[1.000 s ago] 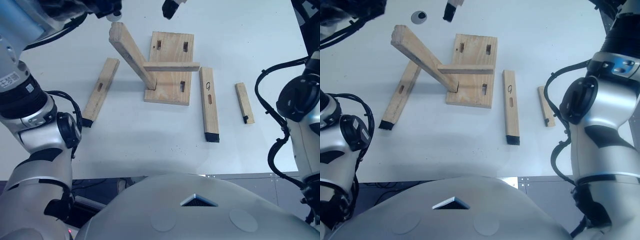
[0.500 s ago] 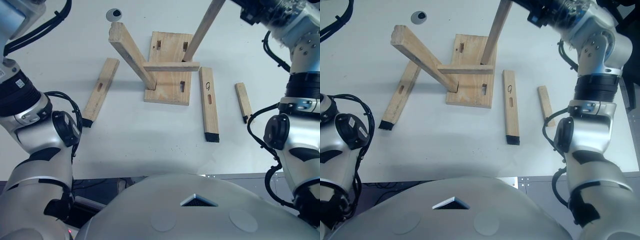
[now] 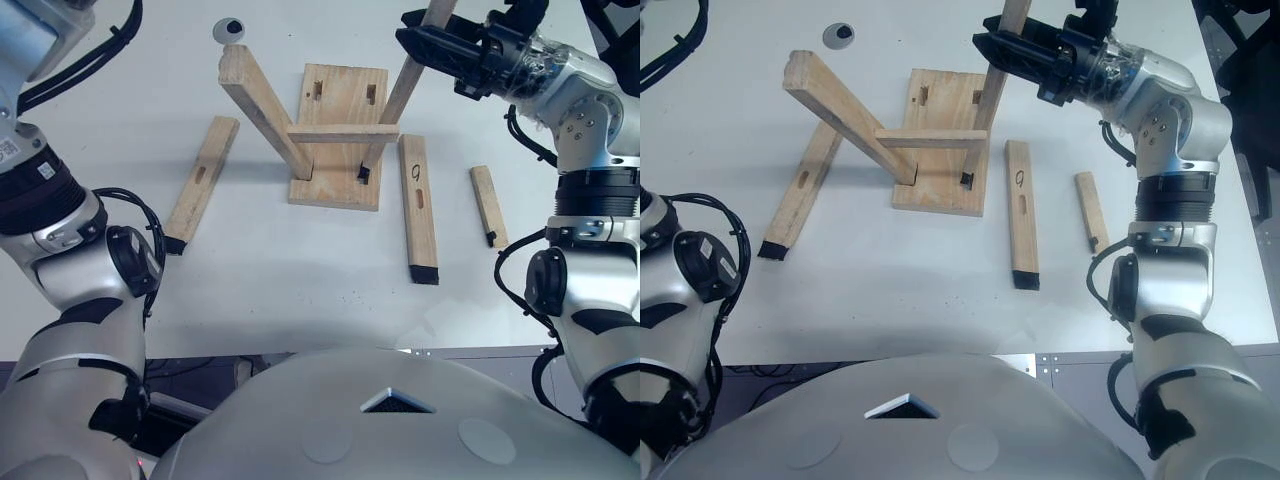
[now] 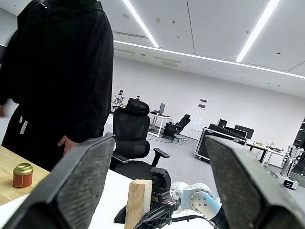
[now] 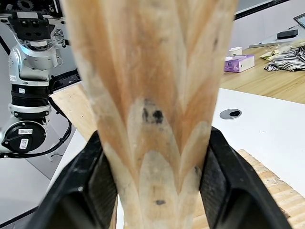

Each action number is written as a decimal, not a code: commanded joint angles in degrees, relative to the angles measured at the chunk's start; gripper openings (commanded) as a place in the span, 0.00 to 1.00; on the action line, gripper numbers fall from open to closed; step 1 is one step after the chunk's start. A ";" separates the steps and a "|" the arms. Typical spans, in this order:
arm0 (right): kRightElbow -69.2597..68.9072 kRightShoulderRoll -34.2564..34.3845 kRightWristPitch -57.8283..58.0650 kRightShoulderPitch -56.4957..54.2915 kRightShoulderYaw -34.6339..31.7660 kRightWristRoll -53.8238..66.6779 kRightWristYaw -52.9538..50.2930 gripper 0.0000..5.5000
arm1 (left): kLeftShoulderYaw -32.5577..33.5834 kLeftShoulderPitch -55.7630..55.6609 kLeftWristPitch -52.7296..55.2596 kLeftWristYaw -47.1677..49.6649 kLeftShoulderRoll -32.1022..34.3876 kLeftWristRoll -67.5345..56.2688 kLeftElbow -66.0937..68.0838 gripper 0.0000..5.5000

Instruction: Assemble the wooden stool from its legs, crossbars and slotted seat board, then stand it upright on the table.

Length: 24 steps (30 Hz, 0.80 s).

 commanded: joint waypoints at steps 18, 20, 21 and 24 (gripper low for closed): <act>-5.26 -10.37 -5.68 -4.57 13.73 -9.69 12.92 0.37 | -1.35 2.42 -1.81 2.72 -1.69 1.80 -1.02 0.63; -6.50 -10.74 -5.28 -4.29 13.70 -9.54 13.17 0.37 | -1.81 3.11 -1.59 3.10 -1.12 2.49 -1.86 0.63; -6.80 -10.87 -5.19 -4.06 13.67 -9.58 13.17 0.37 | -2.56 3.52 -1.19 2.99 -0.29 3.39 -2.57 0.63; -6.41 -11.03 -5.80 -3.21 14.02 -10.60 12.71 0.37 | -9.95 4.21 1.75 -2.97 7.81 8.96 -8.09 0.63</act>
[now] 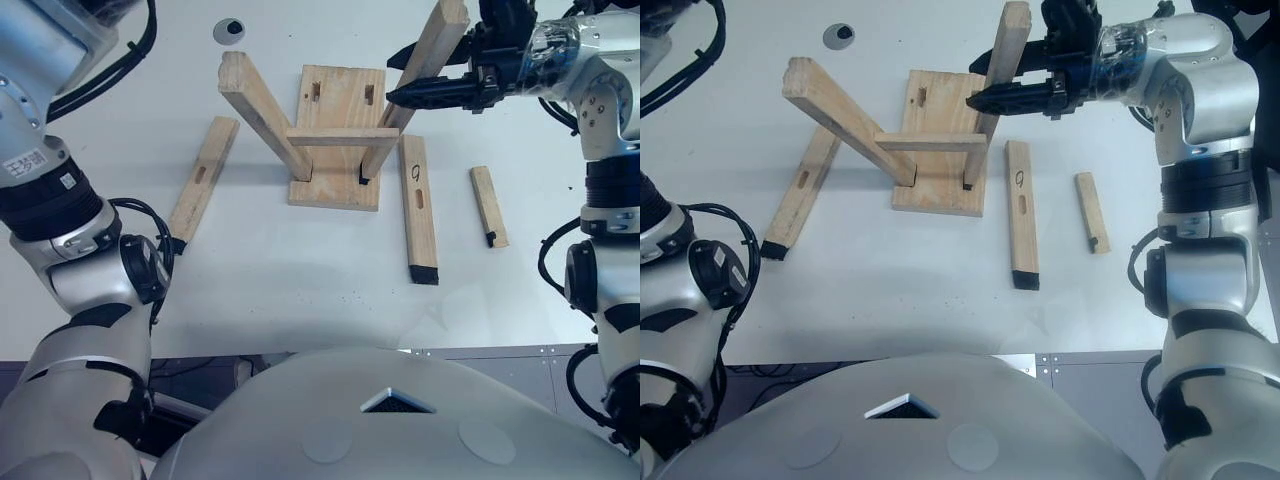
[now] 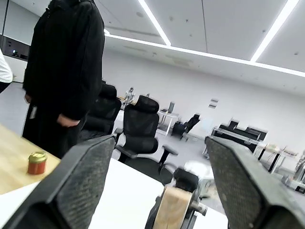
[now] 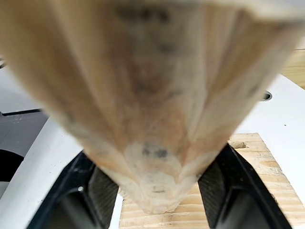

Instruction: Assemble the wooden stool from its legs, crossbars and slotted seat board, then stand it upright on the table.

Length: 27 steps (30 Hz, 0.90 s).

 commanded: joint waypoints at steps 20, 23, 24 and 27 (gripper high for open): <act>-0.51 0.83 -1.69 3.41 1.52 -2.15 -3.23 0.37 | -63.14 -29.58 1.13 -46.12 8.35 51.51 10.65 0.38; -0.37 0.74 -1.68 3.25 1.64 -2.05 -3.31 0.37 | -63.55 -28.82 0.98 -46.52 7.85 52.83 10.65 0.30; -0.32 0.70 -1.69 3.21 1.68 -2.07 -3.28 0.37 | -63.84 -28.43 0.87 -46.77 7.86 53.28 10.56 0.28; -0.34 0.47 -1.68 3.15 1.78 -2.08 -3.00 0.37 | -65.13 -26.70 -0.57 -46.48 7.80 55.99 11.03 0.19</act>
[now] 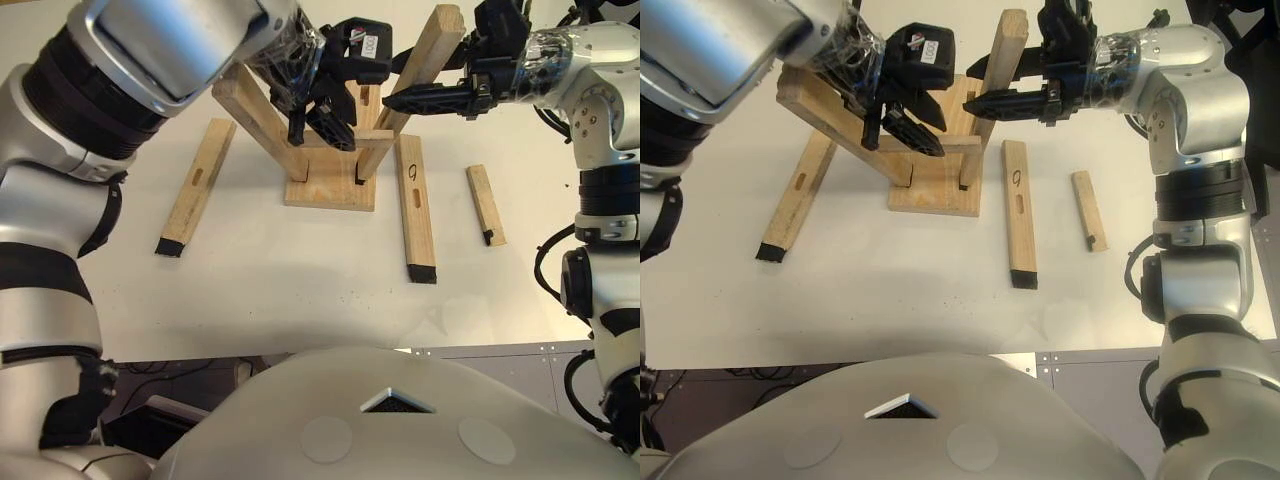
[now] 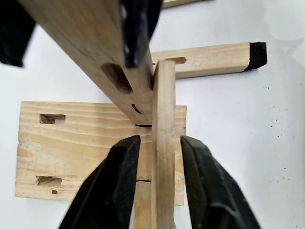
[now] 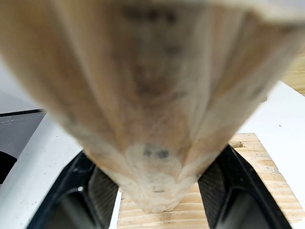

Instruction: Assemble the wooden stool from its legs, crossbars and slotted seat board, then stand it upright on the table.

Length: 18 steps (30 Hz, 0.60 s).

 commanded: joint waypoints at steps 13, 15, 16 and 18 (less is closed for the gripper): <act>5.29 -3.92 -0.48 2.32 1.53 -3.66 1.97 0.37 | -0.53 10.20 -5.60 -0.90 5.62 10.23 -0.20 0.09; 5.33 -4.58 -0.44 2.71 1.45 -3.65 2.69 0.37 | -0.48 11.26 -6.04 -1.21 6.79 11.08 -0.29 0.09; 5.00 -4.94 -0.15 2.99 1.55 -3.50 3.23 0.37 | -0.42 11.78 -6.09 -1.26 7.20 11.35 -0.17 0.08; 4.10 -5.41 0.26 3.56 1.82 -3.26 3.99 0.37 | -0.10 12.53 -6.17 -1.28 7.50 11.70 0.21 0.08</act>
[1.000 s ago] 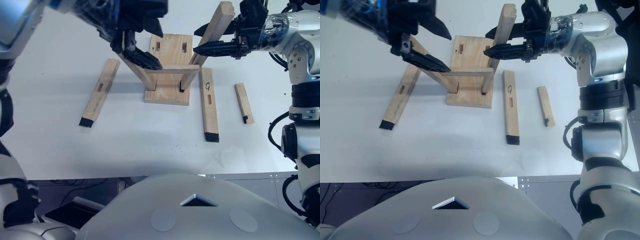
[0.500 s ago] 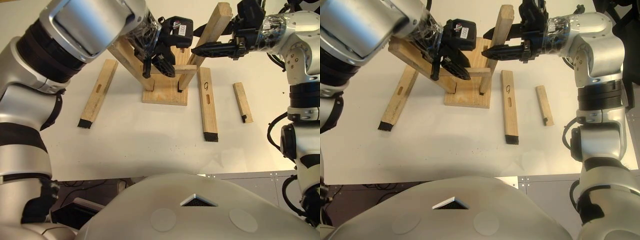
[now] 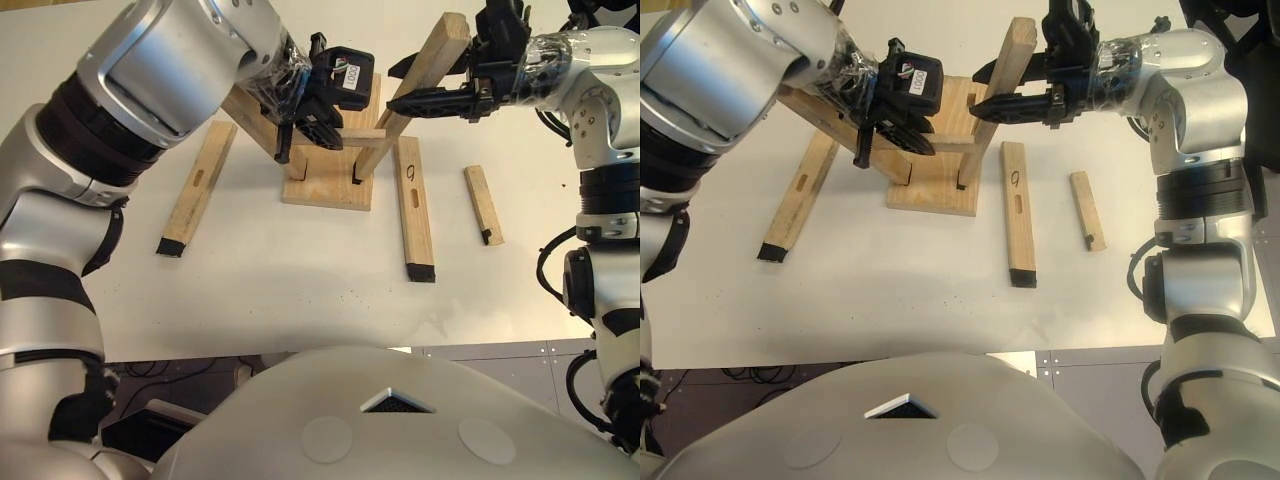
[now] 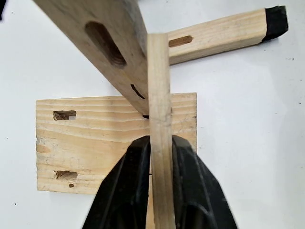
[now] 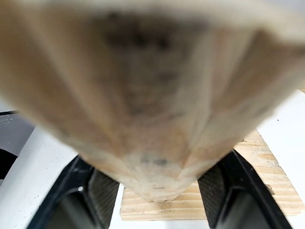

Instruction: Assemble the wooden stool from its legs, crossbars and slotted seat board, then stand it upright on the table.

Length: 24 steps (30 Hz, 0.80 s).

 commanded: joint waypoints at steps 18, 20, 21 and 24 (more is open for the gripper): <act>-14.99 -4.93 0.79 9.30 8.00 -3.16 -1.39 0.37 | 0.00 7.73 2.42 1.57 2.49 4.34 7.05 0.08; -14.94 -4.59 0.56 9.12 8.50 -3.34 -2.09 0.37 | -0.71 8.43 2.65 1.51 1.95 4.55 6.36 0.08; -14.92 -4.28 0.60 8.90 8.68 -3.30 -2.51 0.37 | -1.12 8.74 2.83 1.41 1.70 4.64 5.85 0.08; -15.19 -2.90 0.62 8.19 9.09 -3.08 -3.72 0.37 | -2.42 9.57 2.94 1.03 1.15 5.22 4.76 0.08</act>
